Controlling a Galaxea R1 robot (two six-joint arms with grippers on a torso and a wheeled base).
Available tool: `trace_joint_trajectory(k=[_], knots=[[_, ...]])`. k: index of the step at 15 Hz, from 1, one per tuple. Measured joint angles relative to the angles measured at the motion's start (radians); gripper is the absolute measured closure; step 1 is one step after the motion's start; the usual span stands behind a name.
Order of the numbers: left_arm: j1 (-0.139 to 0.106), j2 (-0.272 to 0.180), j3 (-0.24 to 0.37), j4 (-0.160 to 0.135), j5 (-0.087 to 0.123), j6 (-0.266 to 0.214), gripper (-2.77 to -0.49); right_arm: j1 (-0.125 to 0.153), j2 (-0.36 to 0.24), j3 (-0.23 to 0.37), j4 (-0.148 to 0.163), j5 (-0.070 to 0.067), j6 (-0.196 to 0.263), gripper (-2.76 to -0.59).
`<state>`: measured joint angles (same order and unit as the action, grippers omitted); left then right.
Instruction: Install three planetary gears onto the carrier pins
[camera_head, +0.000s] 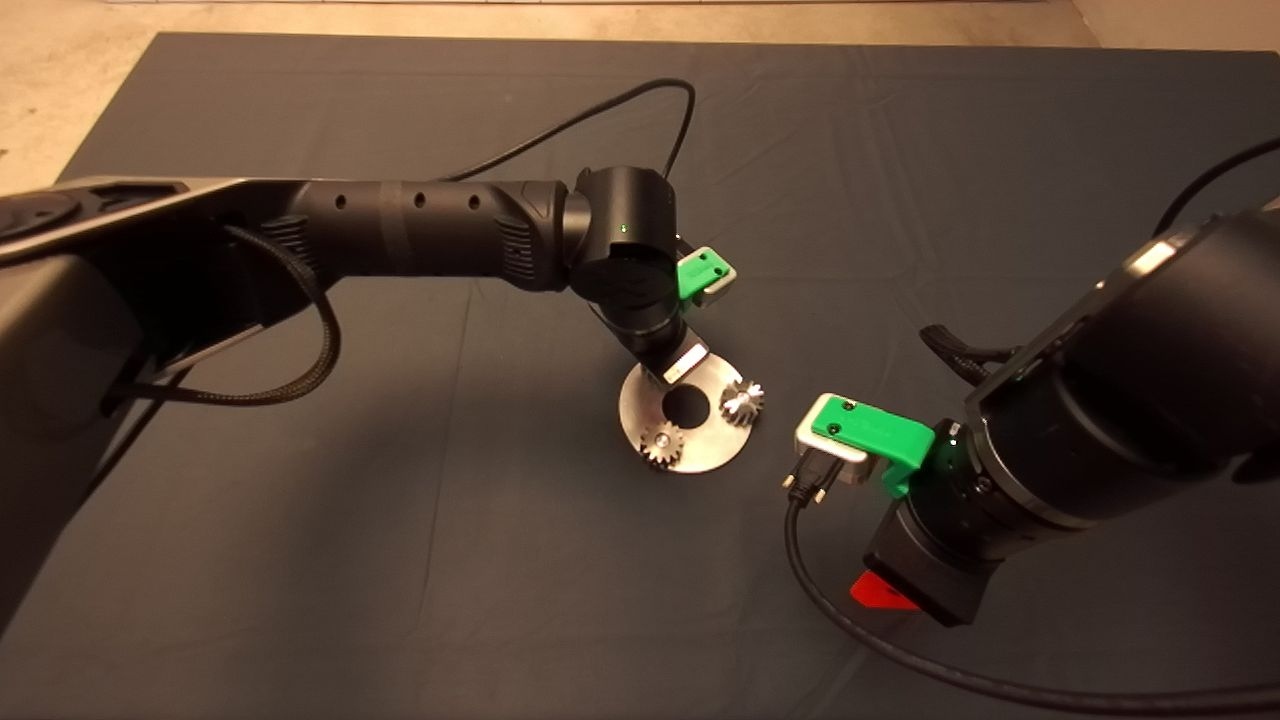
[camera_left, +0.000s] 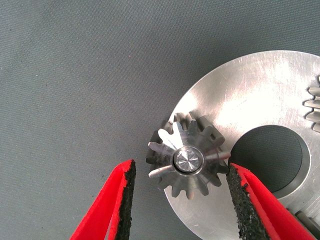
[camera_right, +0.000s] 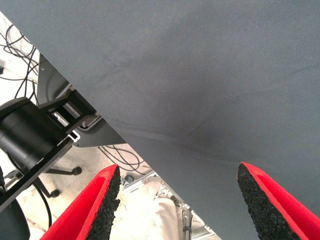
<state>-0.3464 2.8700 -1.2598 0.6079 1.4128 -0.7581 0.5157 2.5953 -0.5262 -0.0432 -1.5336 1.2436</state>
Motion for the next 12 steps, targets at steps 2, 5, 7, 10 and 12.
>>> trace_joint_trajectory(k=[2, 5, 7, 10, 12], knots=[[0.0, 0.0, 0.0, -0.001, 0.002, 0.0, -1.2, 0.0, 0.0, 0.0, 0.0, 0.0, 0.0, -1.73], [-0.005, 0.0, 0.001, -0.039, 0.067, 0.004, -1.2, 0.0, 0.0, 0.0, 0.0, 0.0, 0.0, -1.73], [-0.016, -0.013, 0.017, -0.051, 0.105, 0.007, -1.2, 0.0, 0.0, 0.0, 0.0, 0.001, 0.0, -1.73], [-0.02, -0.068, 0.051, -0.078, 0.105, 0.008, -1.2, 0.0, 0.001, 0.0, 0.0, 0.0, 0.0, -1.73], [-0.02, -0.154, 0.085, -0.111, 0.106, 0.008, -1.2, -0.001, 0.0, 0.0, 0.0, -0.001, 0.0, -1.73]])
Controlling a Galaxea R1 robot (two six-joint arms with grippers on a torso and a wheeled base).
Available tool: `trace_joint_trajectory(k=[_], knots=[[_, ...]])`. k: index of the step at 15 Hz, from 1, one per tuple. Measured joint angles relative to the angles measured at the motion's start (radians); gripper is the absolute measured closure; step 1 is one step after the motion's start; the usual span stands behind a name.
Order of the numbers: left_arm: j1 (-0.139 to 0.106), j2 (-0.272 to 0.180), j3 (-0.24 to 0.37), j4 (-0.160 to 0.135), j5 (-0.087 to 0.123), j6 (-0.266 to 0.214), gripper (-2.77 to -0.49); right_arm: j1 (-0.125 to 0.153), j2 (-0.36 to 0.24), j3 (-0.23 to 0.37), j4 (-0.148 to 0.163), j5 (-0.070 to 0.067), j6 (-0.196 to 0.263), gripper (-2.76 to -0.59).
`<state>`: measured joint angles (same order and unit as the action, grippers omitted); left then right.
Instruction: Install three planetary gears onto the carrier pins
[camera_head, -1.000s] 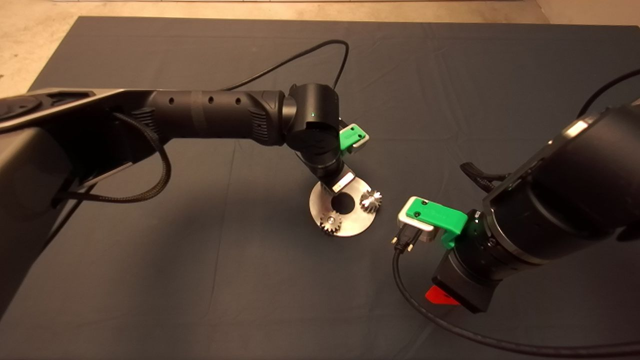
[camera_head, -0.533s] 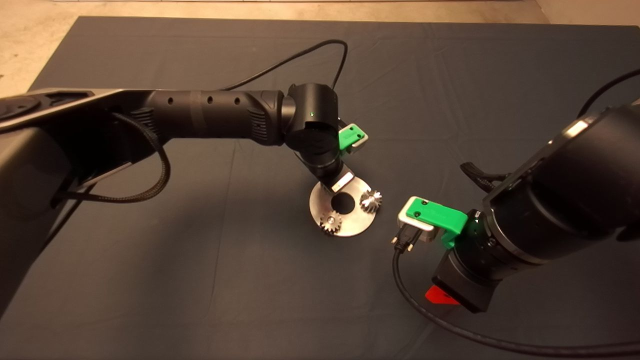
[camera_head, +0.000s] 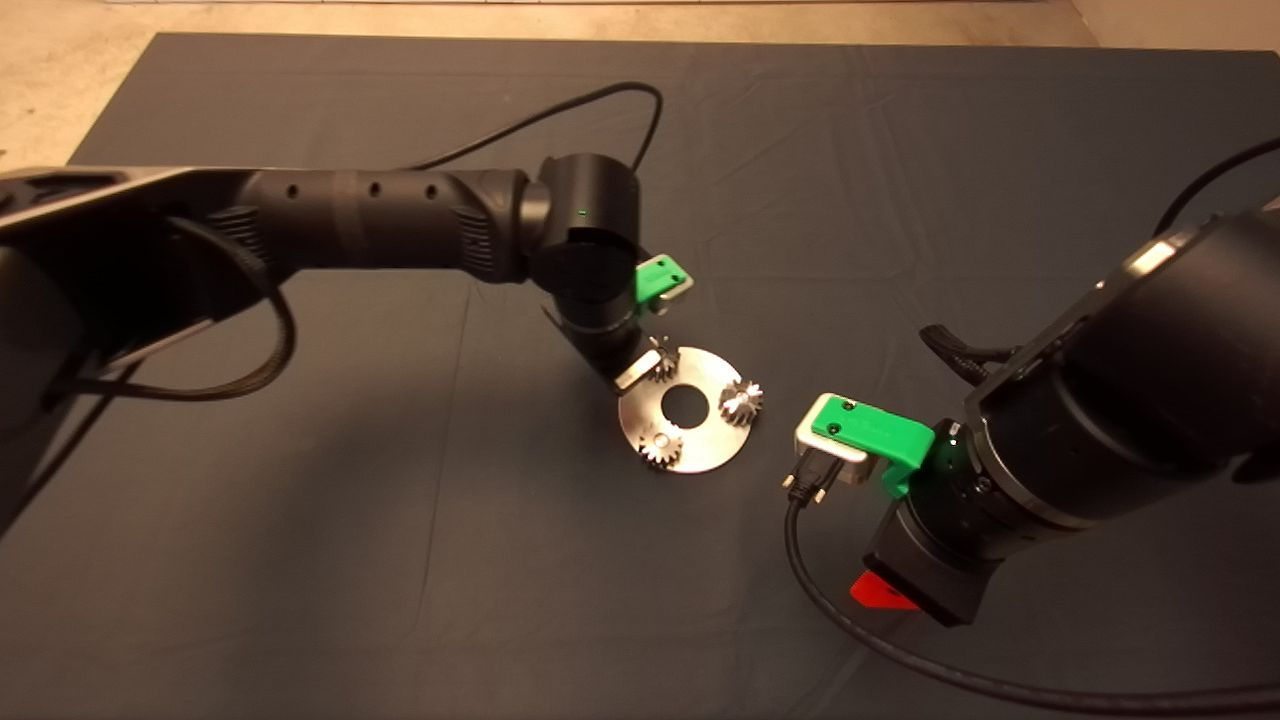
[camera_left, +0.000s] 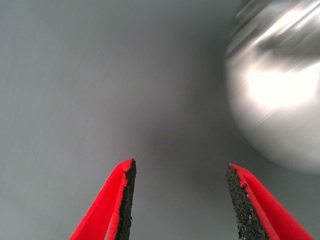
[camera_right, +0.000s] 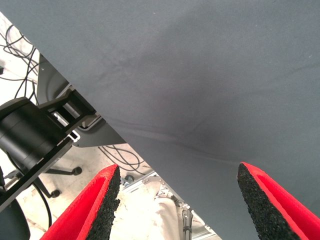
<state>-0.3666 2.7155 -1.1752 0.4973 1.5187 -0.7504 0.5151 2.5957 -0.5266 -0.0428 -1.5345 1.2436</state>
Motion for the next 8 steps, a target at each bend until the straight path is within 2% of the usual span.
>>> trace_joint_trajectory(k=[1, 2, 3, 4, 6, 8], knots=[[0.0, -0.045, 0.021, -0.018, 0.001, -0.001, -1.2, 0.0, 0.0, 0.0, 0.0, 0.001, 0.0, -1.73], [0.0, -0.084, 0.043, -0.037, 0.012, -0.017, -1.2, -0.002, 0.0, 0.0, 0.0, 0.0, 0.004, -1.73], [0.0, -0.104, 0.066, -0.049, 0.021, -0.033, -1.2, -0.006, 0.001, 0.0, 0.0, 0.002, 0.011, -1.73], [0.0, -0.107, 0.096, -0.052, 0.019, -0.061, -1.2, -0.011, 0.0, 0.0, 0.0, 0.004, 0.016, -1.73], [0.0, -0.107, 0.189, -0.066, 0.003, -0.123, -1.2, -0.022, -0.002, 0.0, 0.0, 0.002, 0.029, -1.73], [-0.005, -0.13, 0.305, -0.076, 0.0, -0.216, -1.2, -0.025, -0.006, 0.0, -0.001, 0.001, 0.034, -1.73]])
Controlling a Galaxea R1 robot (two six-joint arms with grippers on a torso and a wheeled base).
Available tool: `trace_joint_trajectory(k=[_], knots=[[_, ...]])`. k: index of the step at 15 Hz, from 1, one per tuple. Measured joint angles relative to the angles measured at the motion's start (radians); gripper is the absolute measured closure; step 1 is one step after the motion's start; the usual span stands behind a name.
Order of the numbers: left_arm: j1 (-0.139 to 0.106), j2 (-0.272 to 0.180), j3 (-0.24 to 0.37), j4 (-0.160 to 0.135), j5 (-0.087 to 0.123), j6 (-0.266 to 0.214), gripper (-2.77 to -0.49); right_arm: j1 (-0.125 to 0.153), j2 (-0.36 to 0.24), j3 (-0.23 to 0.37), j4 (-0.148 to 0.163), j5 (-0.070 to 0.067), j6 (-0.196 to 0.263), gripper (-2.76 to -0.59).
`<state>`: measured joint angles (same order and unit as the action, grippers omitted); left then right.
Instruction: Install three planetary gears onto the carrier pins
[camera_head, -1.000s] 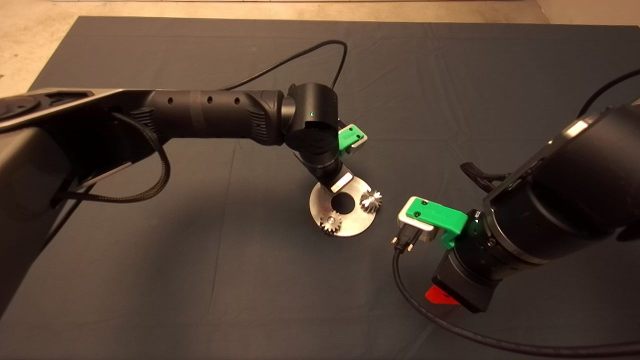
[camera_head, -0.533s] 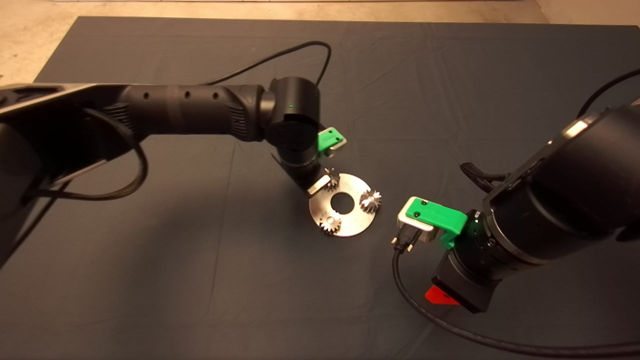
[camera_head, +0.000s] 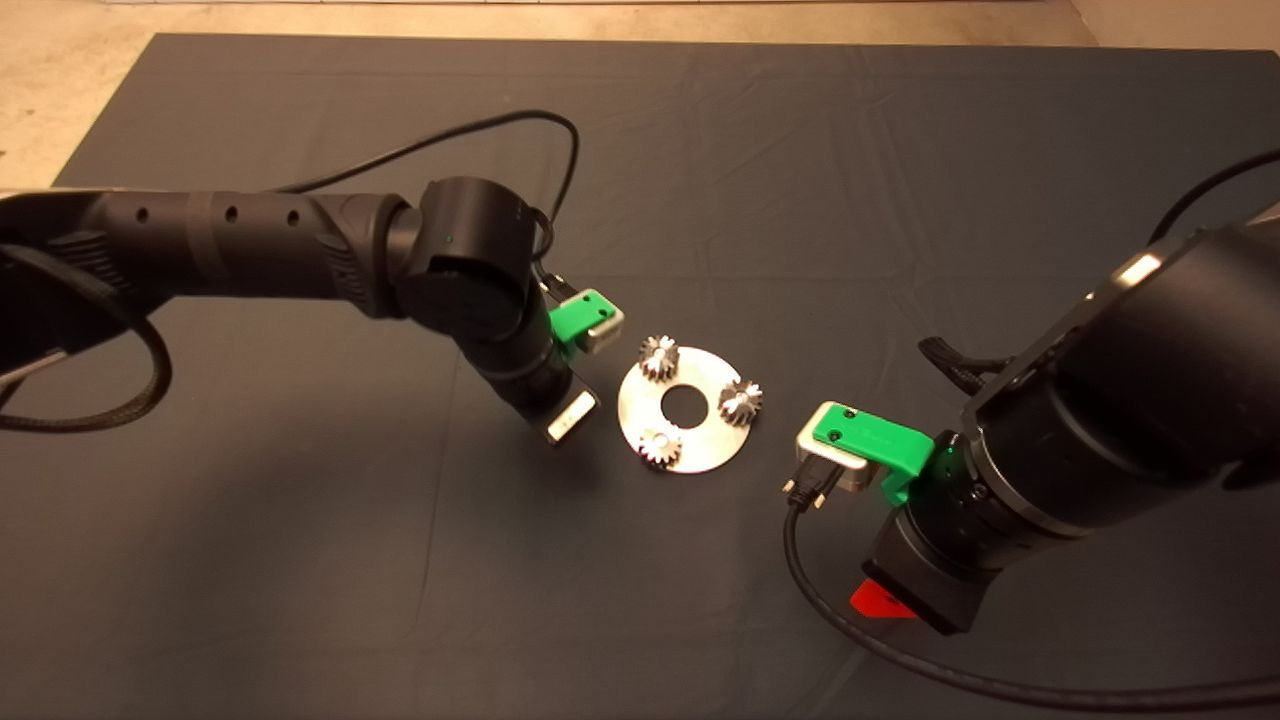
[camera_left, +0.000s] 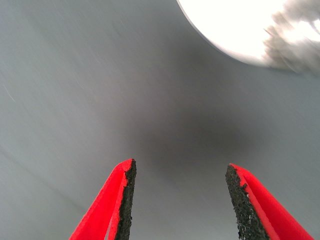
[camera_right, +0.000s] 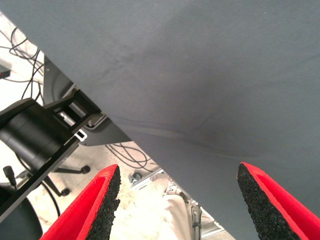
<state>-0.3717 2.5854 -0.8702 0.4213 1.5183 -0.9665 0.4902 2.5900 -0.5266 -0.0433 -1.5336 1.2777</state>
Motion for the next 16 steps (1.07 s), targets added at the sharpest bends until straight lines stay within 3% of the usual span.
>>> trace_joint_trajectory(k=[3, 5, 8, 10, 11, 14, 16], knots=[[-0.008, -0.072, 0.096, -0.02, 0.002, -0.067, -1.2, 0.0, 0.0, 0.0, 0.0, 0.001, 0.004, -1.73], [-0.033, -0.132, 0.144, -0.037, 0.003, -0.078, -1.2, -0.008, 0.0, 0.0, 0.0, 0.0, 0.006, -1.73], [-0.097, -0.233, 0.281, -0.091, 0.009, -0.117, -1.2, -0.01, 0.001, 0.0, 0.0, 0.001, 0.006, -1.73], [-0.111, -0.296, 0.4, -0.146, 0.007, -0.163, -1.2, -0.011, 0.0, 0.0, -0.001, 0.0, 0.008, -1.73], [-0.12, -0.319, 0.428, -0.158, 0.008, -0.2, -1.2, -0.011, 0.0, 0.0, -0.002, 0.0, 0.015, -1.73], [-0.137, -0.334, 0.48, -0.165, 0.007, -0.307, -1.2, -0.035, 0.014, 0.012, -0.031, 0.0, 0.11, -1.73], [-0.148, -0.336, 0.508, -0.174, 0.008, -0.335, -1.2, -0.055, 0.064, 0.02, -0.069, -0.003, 0.177, -1.73]])
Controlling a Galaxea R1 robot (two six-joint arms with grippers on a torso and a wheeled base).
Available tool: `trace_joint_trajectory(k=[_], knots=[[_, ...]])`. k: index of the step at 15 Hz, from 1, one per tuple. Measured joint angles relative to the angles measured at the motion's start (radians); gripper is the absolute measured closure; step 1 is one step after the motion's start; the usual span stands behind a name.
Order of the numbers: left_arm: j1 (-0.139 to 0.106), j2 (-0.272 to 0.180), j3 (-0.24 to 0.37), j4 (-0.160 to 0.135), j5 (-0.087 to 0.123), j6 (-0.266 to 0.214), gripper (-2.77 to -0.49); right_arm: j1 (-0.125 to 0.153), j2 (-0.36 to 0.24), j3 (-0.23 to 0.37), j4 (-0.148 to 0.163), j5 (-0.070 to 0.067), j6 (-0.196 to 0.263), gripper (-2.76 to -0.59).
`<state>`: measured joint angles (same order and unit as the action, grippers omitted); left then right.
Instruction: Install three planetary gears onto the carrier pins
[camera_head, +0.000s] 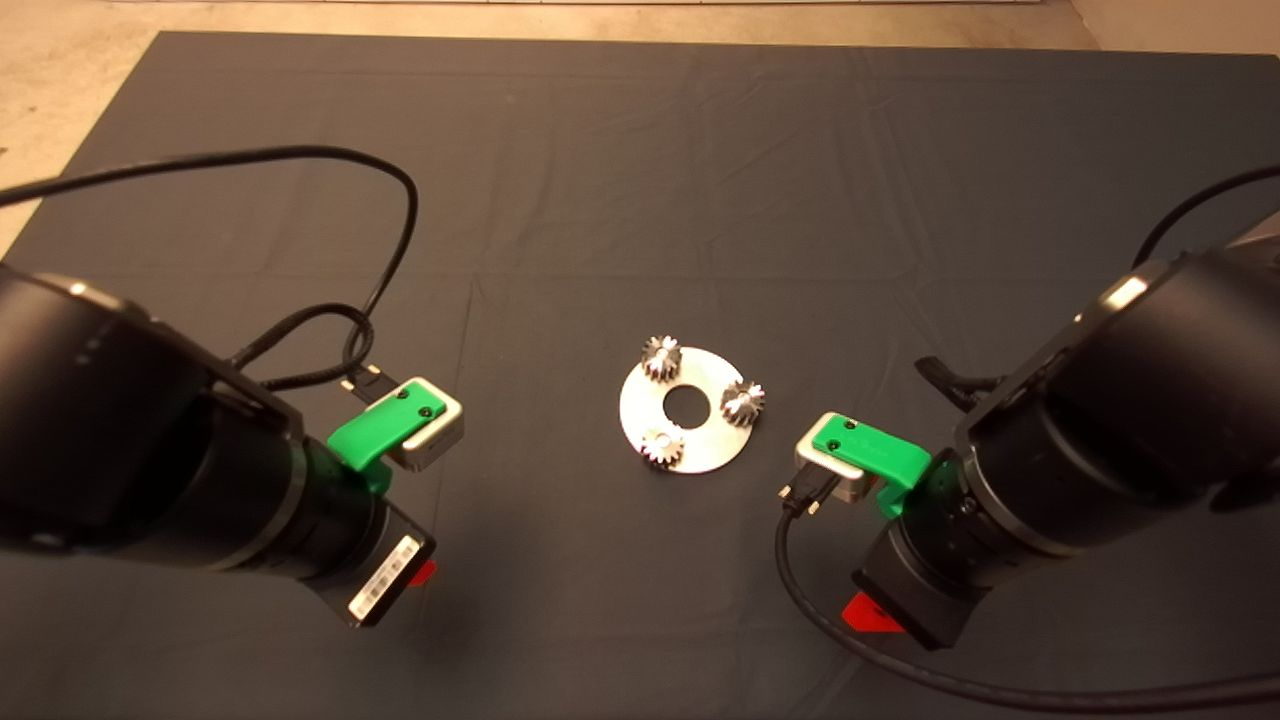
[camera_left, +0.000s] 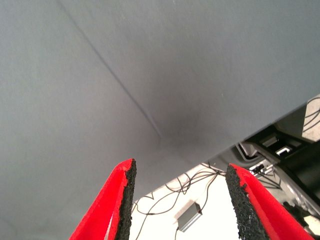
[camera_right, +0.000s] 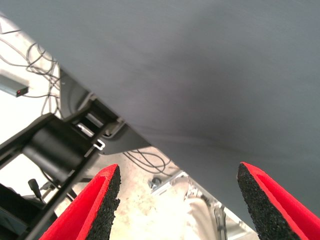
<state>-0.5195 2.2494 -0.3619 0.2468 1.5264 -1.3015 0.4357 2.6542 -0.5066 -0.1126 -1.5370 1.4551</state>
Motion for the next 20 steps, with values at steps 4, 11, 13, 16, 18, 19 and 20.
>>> trace_joint_trajectory(k=[4, 11, 13, 16, 18, 19, 20], knots=[[-0.029, 0.078, 0.013, -0.009, 0.004, -0.023, -1.2, -0.01, 0.157, 0.001, -0.037, 0.005, 0.034, -1.73], [-0.058, 0.197, 0.016, -0.012, 0.0, -0.037, -1.2, -0.018, 0.253, -0.001, -0.049, 0.005, 0.042, -1.73], [-0.063, 0.209, 0.016, -0.012, 0.0, -0.038, -1.2, -0.024, 0.254, -0.009, -0.049, 0.003, 0.043, -1.73], [-0.063, 0.215, 0.016, -0.011, 0.0, -0.042, -1.2, -0.037, 0.261, -0.015, -0.049, 0.004, 0.044, -1.73], [-0.062, 0.226, 0.016, 0.0, 0.0, -0.05, -1.2, -0.04, 0.26, -0.015, -0.049, 0.003, 0.047, -1.73], [-0.054, 0.233, 0.016, 0.011, 0.0, -0.062, -1.2, -0.044, 0.26, -0.016, -0.049, 0.004, 0.047, -1.73], [-0.044, 0.246, 0.016, 0.017, 0.001, -0.076, -1.2, -0.05, 0.26, -0.017, -0.049, 0.003, 0.051, -1.73]])
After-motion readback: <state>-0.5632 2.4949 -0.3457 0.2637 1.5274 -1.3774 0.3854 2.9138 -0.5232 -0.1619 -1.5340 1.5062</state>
